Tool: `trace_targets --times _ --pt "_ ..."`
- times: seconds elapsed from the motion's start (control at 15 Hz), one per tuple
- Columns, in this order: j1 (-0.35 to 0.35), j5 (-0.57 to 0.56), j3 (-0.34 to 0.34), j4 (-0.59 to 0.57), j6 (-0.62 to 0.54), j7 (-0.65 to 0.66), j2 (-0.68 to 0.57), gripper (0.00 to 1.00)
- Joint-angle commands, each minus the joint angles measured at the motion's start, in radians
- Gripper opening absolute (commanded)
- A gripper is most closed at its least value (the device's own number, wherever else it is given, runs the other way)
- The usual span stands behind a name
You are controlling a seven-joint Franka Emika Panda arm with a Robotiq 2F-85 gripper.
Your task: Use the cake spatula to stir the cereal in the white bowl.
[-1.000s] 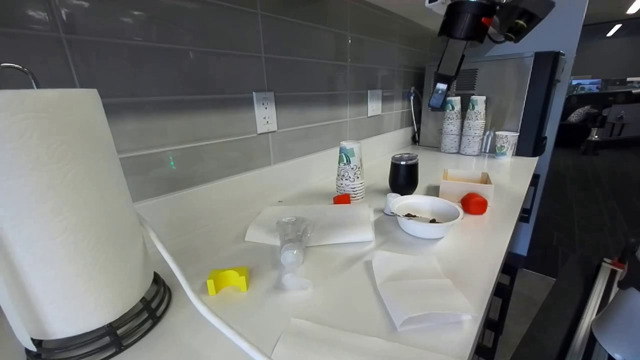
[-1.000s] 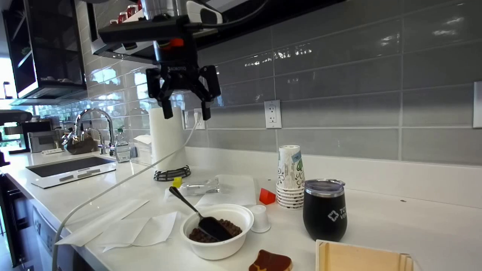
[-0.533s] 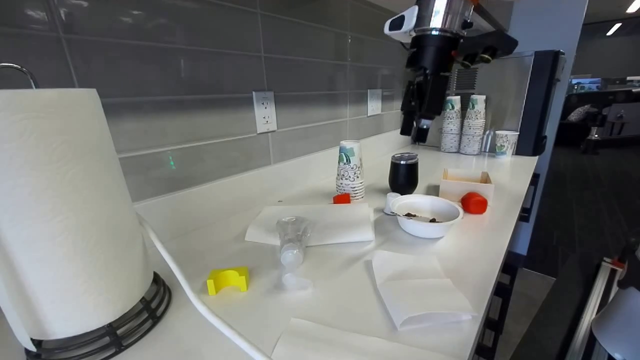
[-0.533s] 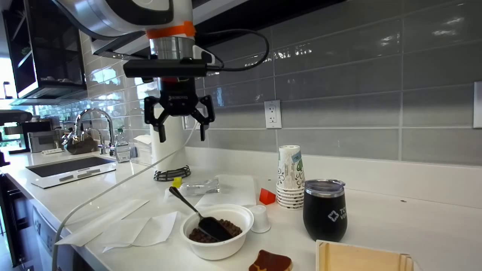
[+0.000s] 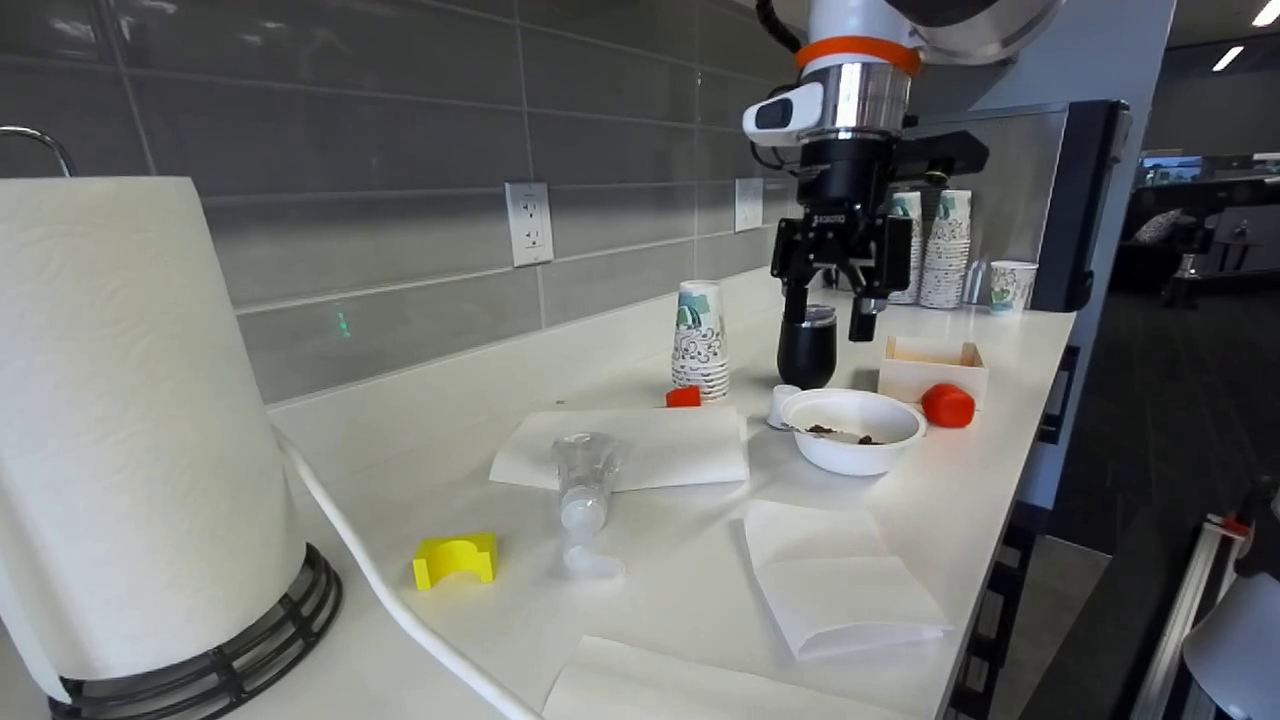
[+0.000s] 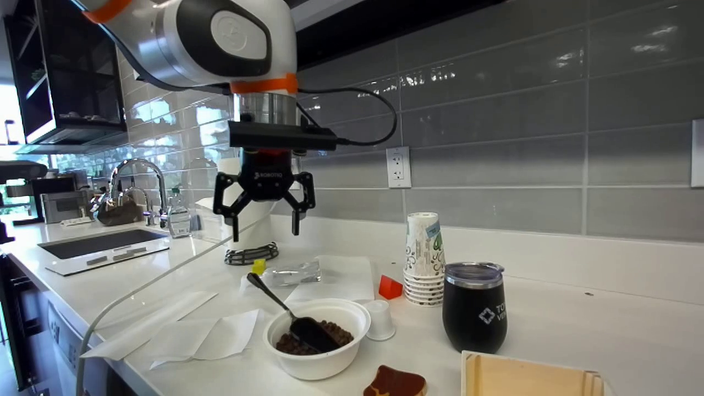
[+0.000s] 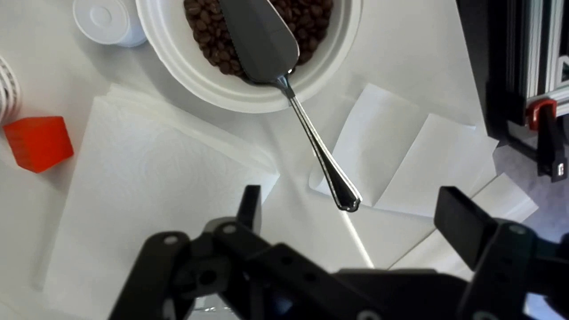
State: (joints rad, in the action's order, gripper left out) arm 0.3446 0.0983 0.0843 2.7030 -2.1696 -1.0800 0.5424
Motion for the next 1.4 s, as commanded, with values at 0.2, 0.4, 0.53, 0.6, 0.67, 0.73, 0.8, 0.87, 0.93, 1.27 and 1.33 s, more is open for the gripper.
trace_targets --times 0.2,0.4,0.53,0.6,0.67,0.73,0.8,0.87,0.93,1.27,1.33 --pt "0.025 0.025 -0.022 0.011 -0.088 -0.326 -0.152 1.00" --pt "0.015 0.046 -0.036 0.028 -0.125 -0.420 -0.185 1.00" --pt "0.012 0.072 -0.041 0.040 -0.151 -0.467 -0.203 1.00" --pt "0.011 0.088 -0.043 0.046 -0.162 -0.486 -0.210 1.00" --pt "0.011 0.105 -0.044 0.050 -0.171 -0.504 -0.218 1.00" --pt "0.010 0.122 -0.045 0.053 -0.176 -0.521 -0.224 1.00" --pt "0.008 0.136 -0.047 0.039 -0.179 -0.535 -0.243 1.00" --pt "0.006 0.148 -0.049 0.042 -0.188 -0.547 -0.251 1.00" --pt "0.004 0.159 -0.051 0.042 -0.195 -0.557 -0.258 1.00" --pt "-0.007 0.211 -0.061 0.042 -0.227 -0.599 -0.289 0.68" --pt "-0.010 0.218 -0.063 0.042 -0.232 -0.605 -0.293 0.58"
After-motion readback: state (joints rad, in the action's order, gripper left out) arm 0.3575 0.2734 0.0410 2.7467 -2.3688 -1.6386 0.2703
